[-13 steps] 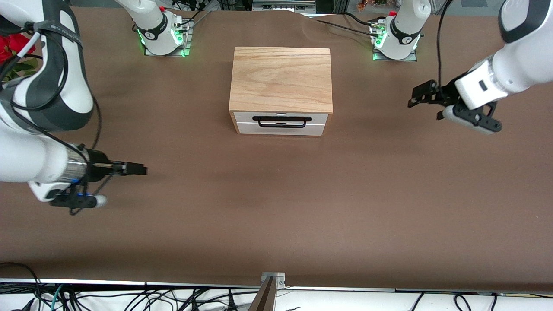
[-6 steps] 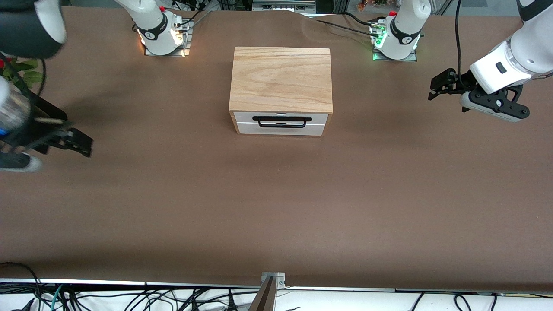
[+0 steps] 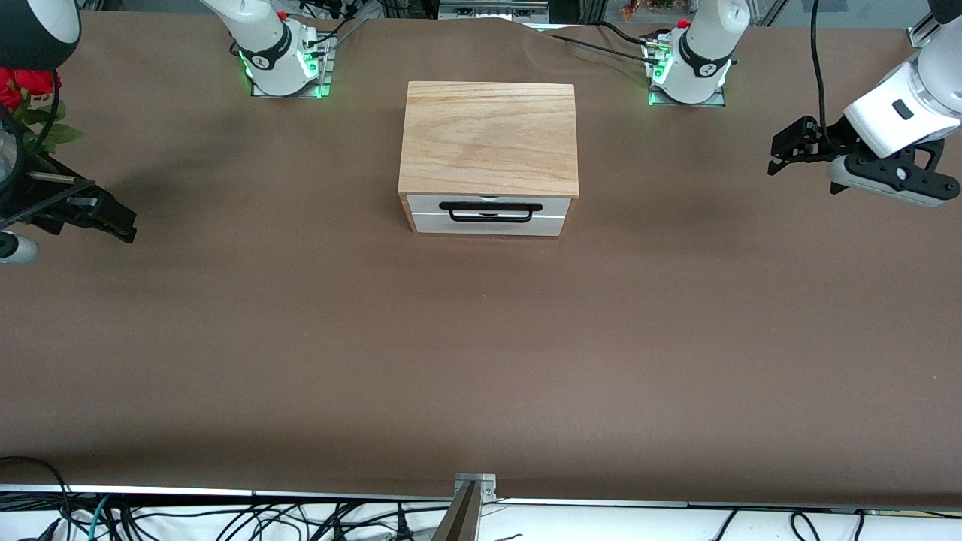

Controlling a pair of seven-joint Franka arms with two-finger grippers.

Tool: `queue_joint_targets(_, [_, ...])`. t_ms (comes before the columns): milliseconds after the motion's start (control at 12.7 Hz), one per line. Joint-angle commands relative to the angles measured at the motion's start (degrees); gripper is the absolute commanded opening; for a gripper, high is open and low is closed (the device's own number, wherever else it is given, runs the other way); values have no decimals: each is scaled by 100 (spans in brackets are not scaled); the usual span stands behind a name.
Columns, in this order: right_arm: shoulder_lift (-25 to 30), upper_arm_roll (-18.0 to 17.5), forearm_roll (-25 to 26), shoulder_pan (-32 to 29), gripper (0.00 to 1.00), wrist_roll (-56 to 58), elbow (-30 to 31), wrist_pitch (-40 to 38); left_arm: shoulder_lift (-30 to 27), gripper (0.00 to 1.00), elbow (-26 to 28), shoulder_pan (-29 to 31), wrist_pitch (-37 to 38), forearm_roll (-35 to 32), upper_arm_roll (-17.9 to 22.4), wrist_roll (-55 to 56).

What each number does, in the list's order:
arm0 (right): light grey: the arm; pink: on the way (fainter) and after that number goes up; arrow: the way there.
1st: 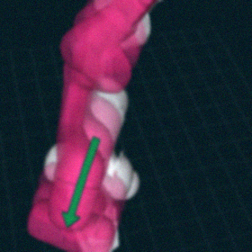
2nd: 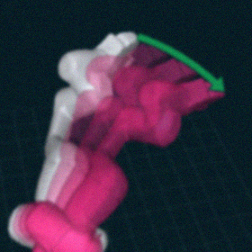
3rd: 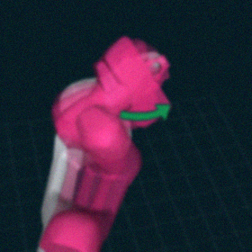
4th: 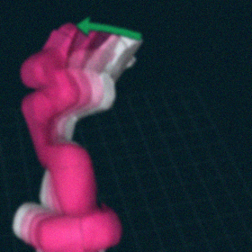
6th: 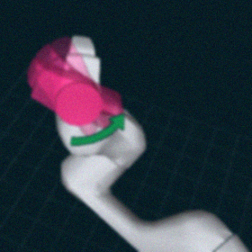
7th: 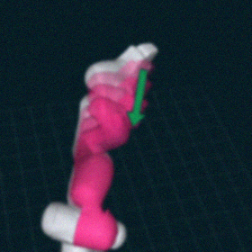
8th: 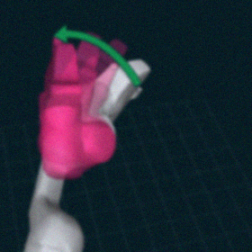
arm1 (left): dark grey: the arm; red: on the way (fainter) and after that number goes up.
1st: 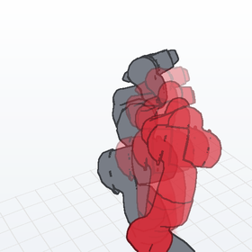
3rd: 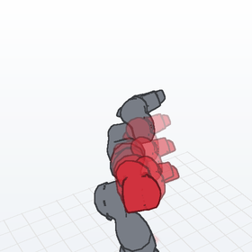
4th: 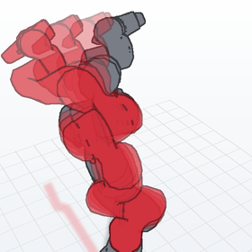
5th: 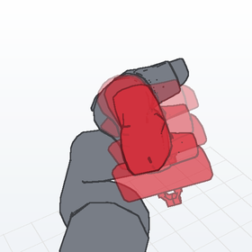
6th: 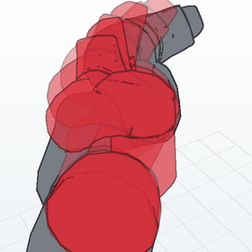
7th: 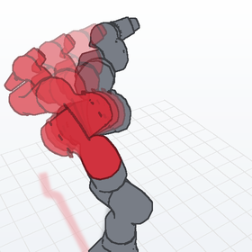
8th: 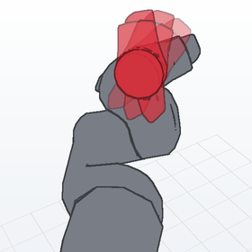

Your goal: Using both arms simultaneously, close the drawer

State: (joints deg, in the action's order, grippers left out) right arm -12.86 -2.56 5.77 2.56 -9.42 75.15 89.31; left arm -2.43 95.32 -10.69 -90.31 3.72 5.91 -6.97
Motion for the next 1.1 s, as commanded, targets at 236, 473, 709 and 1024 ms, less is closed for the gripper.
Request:
queue_joint_targets(236, [583, -421, -190, -379, 100, -426, 800, 148, 85, 100, -532, -56, 136, -196, 6, 987])
queue_joint_targets(473, [399, -421, -269, -274, 100, -613, 634, 79, 76, 100, -706, -47, 74, -213, 33, 979])
queue_joint_targets(709, [345, -412, -261, -265, 100, -587, 589, 69, 111, 100, -778, -65, 232, -449, 50, 952])
queue_joint_targets(1024, [345, -412, -261, -265, 100, -570, 580, 78, 120, 100, -778, -109, 242, -776, 15, 987])
